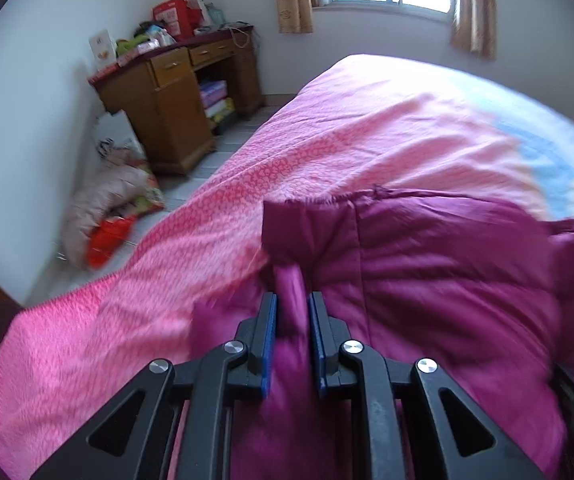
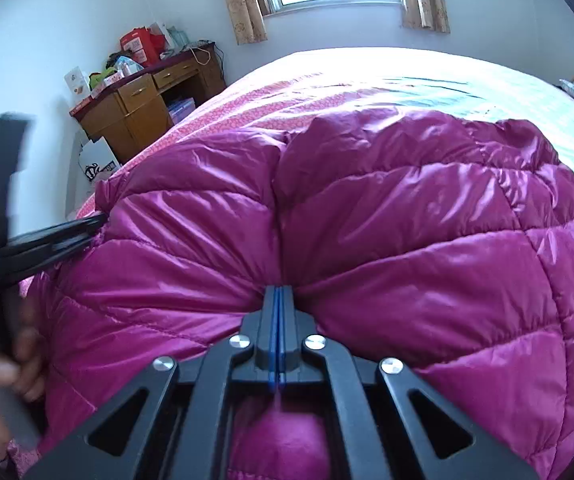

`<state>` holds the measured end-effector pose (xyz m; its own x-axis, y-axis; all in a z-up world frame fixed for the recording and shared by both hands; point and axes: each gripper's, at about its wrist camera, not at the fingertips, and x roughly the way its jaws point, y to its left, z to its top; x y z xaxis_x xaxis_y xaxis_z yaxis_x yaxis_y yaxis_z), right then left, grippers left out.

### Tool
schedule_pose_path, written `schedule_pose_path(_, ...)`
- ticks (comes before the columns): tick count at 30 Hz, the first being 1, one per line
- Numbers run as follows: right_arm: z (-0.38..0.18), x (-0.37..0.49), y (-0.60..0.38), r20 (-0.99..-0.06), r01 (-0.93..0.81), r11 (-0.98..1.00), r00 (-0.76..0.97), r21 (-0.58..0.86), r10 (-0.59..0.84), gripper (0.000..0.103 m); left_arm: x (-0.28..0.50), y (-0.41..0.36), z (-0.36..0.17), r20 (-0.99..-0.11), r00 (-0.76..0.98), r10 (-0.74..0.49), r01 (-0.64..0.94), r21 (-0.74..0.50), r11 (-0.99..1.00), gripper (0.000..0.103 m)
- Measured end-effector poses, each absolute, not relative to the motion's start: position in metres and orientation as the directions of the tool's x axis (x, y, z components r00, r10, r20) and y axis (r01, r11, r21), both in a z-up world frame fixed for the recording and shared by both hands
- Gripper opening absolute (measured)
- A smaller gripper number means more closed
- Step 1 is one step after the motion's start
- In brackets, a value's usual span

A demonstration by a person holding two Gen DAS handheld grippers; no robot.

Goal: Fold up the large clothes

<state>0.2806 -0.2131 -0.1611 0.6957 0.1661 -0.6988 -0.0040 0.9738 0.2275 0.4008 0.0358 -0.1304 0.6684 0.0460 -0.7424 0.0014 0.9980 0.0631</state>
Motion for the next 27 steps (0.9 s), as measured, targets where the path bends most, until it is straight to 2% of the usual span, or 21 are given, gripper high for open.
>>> schedule_pose_path(1,-0.161,0.283,-0.215,-0.698,-0.005,0.972,0.695,0.233,0.171,0.0,0.386,0.042,-0.123,-0.739,0.673,0.019,0.008,0.034,0.999,0.025)
schedule_pose_path(2,-0.161,0.284,-0.215,-0.697,-0.006,0.971,0.695,0.237,0.174,0.0,0.374,0.046,-0.118,-0.733,0.681,0.009,0.006,0.018,1.0,0.046)
schedule_pose_path(3,-0.161,0.283,-0.216,-0.697,-0.005,0.972,0.695,0.236,0.173,0.0,0.356,0.051,-0.114,-0.722,0.692,0.01,-0.01,0.005,1.0,0.059)
schedule_pose_path(4,-0.161,0.283,-0.216,-0.698,-0.006,0.973,0.696,0.232,0.171,0.0,0.34,0.056,-0.112,-0.707,0.708,0.016,-0.025,-0.003,1.0,0.077)
schedule_pose_path(7,-0.16,0.286,-0.214,-0.698,-0.007,0.973,0.695,0.229,0.17,0.0,0.303,0.064,-0.115,-0.688,0.725,0.01,-0.043,-0.031,0.999,0.079)
schedule_pose_path(13,-0.16,0.287,-0.215,-0.698,-0.009,0.974,0.696,0.225,0.168,0.0,0.28,0.072,-0.151,-0.758,0.651,-0.048,-0.102,-0.149,0.984,0.079)
schedule_pose_path(15,-0.159,0.287,-0.215,-0.698,-0.009,0.975,0.697,0.222,0.166,0.0,0.281,0.071,-0.158,-0.752,0.656,-0.055,-0.111,-0.168,0.98,0.081)
schedule_pose_path(17,-0.159,0.288,-0.214,-0.697,-0.009,0.975,0.697,0.222,0.165,0.0,0.281,0.068,-0.161,-0.739,0.674,-0.028,-0.116,-0.143,0.983,0.087)
schedule_pose_path(24,-0.154,0.291,-0.206,-0.714,-0.002,0.985,0.689,0.171,0.125,0.0,0.286,0.061,-0.164,-0.735,0.678,0.014,-0.122,-0.094,0.988,0.089)
schedule_pose_path(26,-0.143,0.287,-0.201,-0.73,0.006,0.991,0.677,0.133,0.094,0.004,0.284,0.062,-0.164,-0.732,0.681,0.016,-0.122,-0.091,0.988,0.089)
schedule_pose_path(27,-0.133,0.278,-0.203,-0.713,0.015,0.987,0.694,0.16,0.105,0.01,0.284,0.062,-0.164,-0.733,0.68,0.015,-0.122,-0.093,0.988,0.089)
